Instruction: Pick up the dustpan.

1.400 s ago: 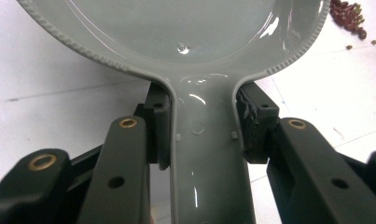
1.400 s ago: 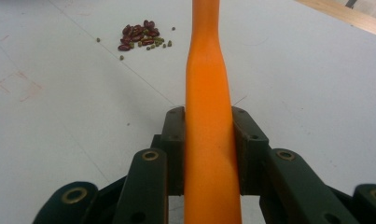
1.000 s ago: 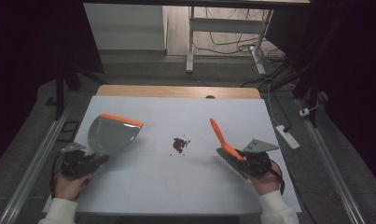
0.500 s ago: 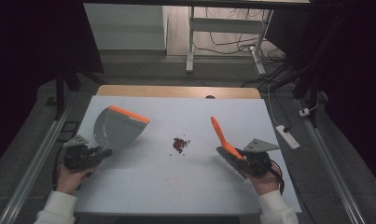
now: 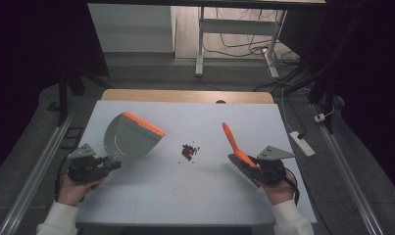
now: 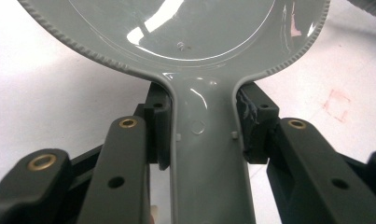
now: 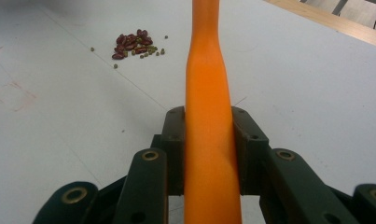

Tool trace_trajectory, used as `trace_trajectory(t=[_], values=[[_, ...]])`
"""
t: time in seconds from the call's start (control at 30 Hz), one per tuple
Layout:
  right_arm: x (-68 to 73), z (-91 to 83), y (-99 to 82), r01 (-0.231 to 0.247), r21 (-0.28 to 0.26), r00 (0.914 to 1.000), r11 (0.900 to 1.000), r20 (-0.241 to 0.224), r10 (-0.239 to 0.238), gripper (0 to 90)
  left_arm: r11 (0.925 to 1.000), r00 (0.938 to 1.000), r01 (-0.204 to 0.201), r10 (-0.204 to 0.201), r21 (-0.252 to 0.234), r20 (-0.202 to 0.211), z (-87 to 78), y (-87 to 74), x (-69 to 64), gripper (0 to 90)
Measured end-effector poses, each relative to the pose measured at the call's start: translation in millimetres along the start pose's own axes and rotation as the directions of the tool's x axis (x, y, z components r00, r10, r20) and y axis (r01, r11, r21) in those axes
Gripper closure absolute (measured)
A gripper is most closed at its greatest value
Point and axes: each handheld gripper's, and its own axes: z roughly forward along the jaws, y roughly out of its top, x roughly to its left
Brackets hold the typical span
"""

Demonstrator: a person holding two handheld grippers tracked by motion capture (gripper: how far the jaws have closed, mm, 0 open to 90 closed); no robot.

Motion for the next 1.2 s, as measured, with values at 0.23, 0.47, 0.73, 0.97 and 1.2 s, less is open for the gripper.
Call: trace_trajectory(t=[0.23,0.47,0.73,0.97,1.2], values=[[-0.9,-1.5,0.4,0.002,-0.027,0.9999,0.9996,0.011,-0.001,69.5,0.9987,0.9985,-0.045,0.044,0.025,0.031,-0.4,2.4,-8.0,61.9],[-1.1,-1.8,0.6,0.003,-0.031,0.9999,0.9995,0.011,-0.003,69.5,0.9947,0.9915,-0.097,0.094,0.033,0.090,0.5,5.8,-17.9,61.8],[-0.7,-1.0,0.3,0.004,-0.028,0.9999,0.9996,0.010,-0.004,69.5,0.9871,0.9836,-0.148,0.141,0.059,0.112,1.2,8.7,-29.1,61.8],[-2.4,-2.1,-0.7,-0.002,-0.030,0.9999,0.9996,0.014,0.003,69.5,0.9726,0.9727,-0.206,0.191,0.108,0.131,0.4,10.7,-37.9,61.8],[-1.6,0.0,-1.2,-0.003,-0.021,0.9999,0.9998,0.012,0.004,69.5,0.9619,0.9660,-0.227,0.203,0.152,0.161,5.5,8.4,-39.2,61.8]])
